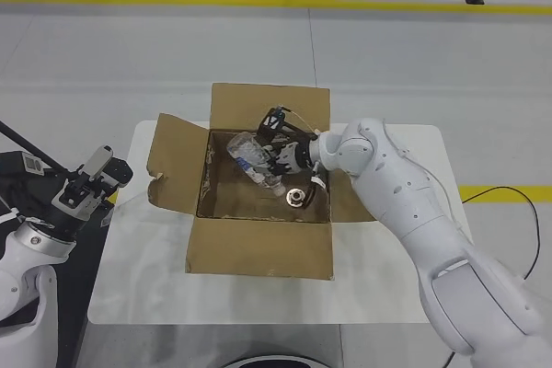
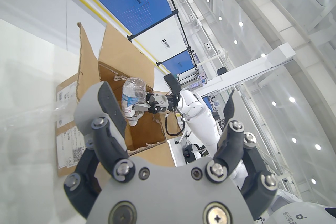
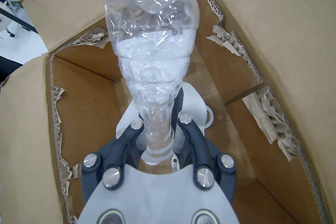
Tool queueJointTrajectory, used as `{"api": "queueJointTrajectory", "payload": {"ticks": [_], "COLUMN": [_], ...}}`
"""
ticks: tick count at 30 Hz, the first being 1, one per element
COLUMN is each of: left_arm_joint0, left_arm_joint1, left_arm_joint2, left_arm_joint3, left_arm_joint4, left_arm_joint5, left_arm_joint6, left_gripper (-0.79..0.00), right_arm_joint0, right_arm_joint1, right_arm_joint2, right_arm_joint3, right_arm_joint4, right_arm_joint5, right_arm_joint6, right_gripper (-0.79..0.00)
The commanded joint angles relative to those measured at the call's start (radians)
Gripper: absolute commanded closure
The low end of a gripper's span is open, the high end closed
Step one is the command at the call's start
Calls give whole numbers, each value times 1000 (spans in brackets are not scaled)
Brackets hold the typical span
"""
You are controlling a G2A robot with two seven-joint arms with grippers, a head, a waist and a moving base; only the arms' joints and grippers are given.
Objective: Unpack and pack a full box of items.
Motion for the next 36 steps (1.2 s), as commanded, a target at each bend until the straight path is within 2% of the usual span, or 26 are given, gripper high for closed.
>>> {"api": "queueJointTrajectory", "payload": {"ticks": [1,7,17,23,30,36], "left_arm_joint0": [0,0,0,0,0,0], "left_arm_joint1": [0,0,0,0,0,0], "left_arm_joint2": [0,0,0,0,0,0], "left_arm_joint3": [0,0,0,0,0,0], "left_arm_joint4": [0,0,0,0,0,0], "left_arm_joint5": [0,0,0,0,0,0], "left_arm_joint6": [0,0,0,0,0,0], "left_gripper": [-785,-785,-785,-785,-785,-785], "right_arm_joint0": [0,-32,-122,-254,-442,-553], "right_arm_joint1": [0,14,85,152,227,266], "right_arm_joint2": [0,27,175,315,502,616], "right_arm_joint3": [0,-56,-210,-409,-664,-785], "right_arm_joint4": [0,3,155,250,433,546], "right_arm_joint5": [0,4,-121,-180,-172,-158], "right_arm_joint6": [0,-47,-38,-20,27,38], "right_gripper": [0,0,0,0,0,0]}}
